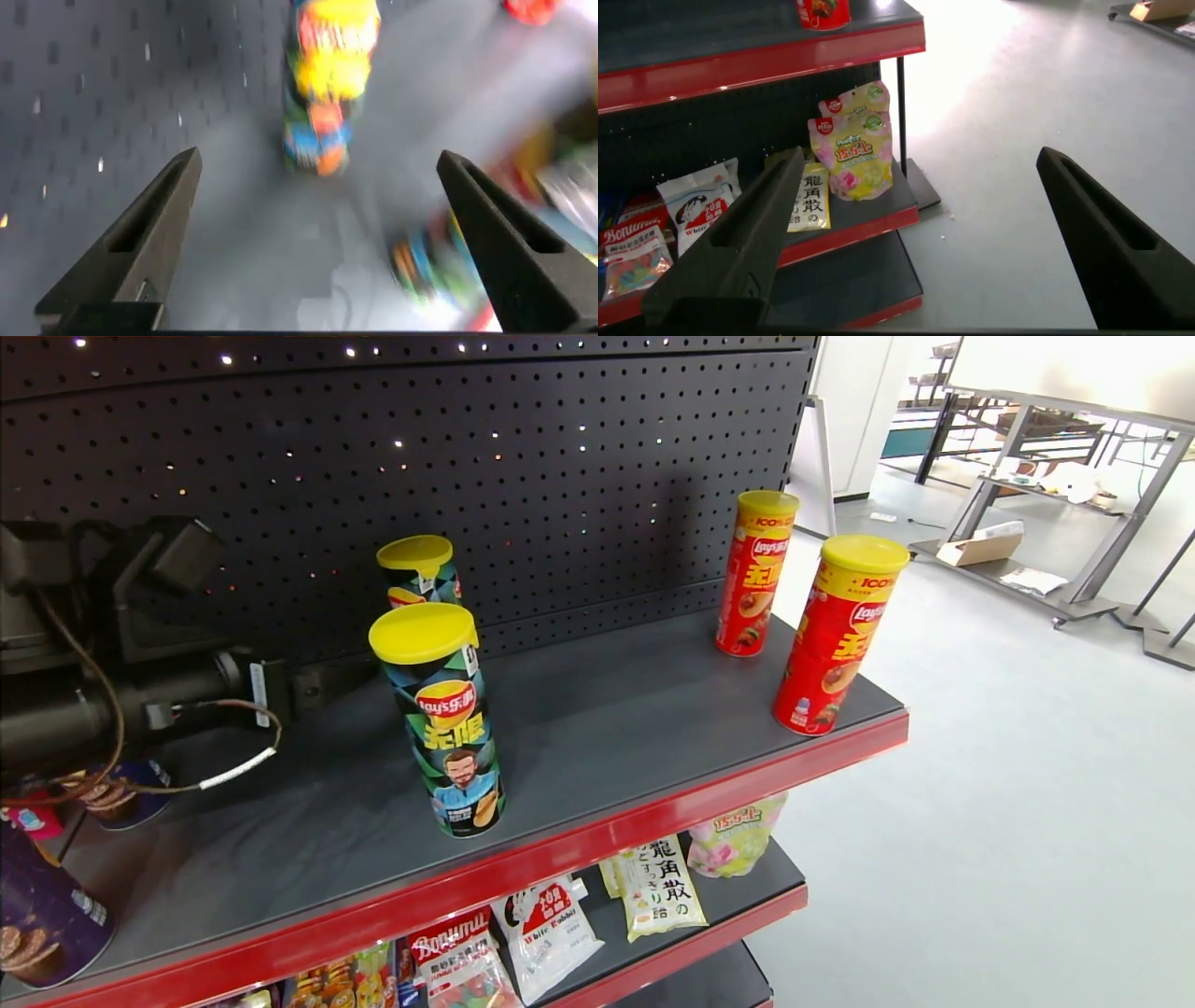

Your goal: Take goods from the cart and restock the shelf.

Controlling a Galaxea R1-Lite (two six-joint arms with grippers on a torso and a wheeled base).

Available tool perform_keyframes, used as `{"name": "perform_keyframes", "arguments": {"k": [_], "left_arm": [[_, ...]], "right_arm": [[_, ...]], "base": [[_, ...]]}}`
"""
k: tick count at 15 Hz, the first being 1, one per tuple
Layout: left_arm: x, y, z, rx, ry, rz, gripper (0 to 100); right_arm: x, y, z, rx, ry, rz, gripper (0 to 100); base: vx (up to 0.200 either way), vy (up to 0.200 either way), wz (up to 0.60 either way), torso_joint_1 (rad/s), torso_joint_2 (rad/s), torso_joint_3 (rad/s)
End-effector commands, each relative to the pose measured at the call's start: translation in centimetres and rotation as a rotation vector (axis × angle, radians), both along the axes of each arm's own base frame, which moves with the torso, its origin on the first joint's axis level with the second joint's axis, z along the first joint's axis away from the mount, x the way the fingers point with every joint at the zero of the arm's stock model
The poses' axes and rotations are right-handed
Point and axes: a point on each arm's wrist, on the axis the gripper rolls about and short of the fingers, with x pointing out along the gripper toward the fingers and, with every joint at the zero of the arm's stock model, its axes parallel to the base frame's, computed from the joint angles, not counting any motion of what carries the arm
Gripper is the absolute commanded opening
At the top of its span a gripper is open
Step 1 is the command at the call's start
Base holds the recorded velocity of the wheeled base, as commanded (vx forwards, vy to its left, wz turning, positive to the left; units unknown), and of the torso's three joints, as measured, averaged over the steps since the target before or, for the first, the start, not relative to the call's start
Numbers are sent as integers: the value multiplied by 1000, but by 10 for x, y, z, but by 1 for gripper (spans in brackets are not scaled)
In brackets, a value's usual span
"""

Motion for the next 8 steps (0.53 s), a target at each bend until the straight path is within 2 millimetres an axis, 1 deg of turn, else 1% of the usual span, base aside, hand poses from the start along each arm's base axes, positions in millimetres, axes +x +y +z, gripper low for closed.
{"name": "perform_keyframes", "arguments": {"k": [1,4,5,6,8], "left_arm": [[-74,9,14,-2,-21,0,100],[-132,16,12,-4,-39,3,100],[-132,16,12,-4,-39,3,100],[-164,20,-1,-11,-47,8,100],[-185,23,-8,-9,-84,54,100]], "right_arm": [[0,0,0,0,-1,1,100],[0,0,0,0,-1,1,100],[0,0,0,0,-1,1,100],[0,0,0,0,-1,1,100],[0,0,0,0,-1,1,100]], "base": [[0,0,0,0,0,0],[0,0,0,0,0,0],[0,0,0,0,0,0],[0,0,0,0,0,0],[0,0,0,0,0,0]]}}
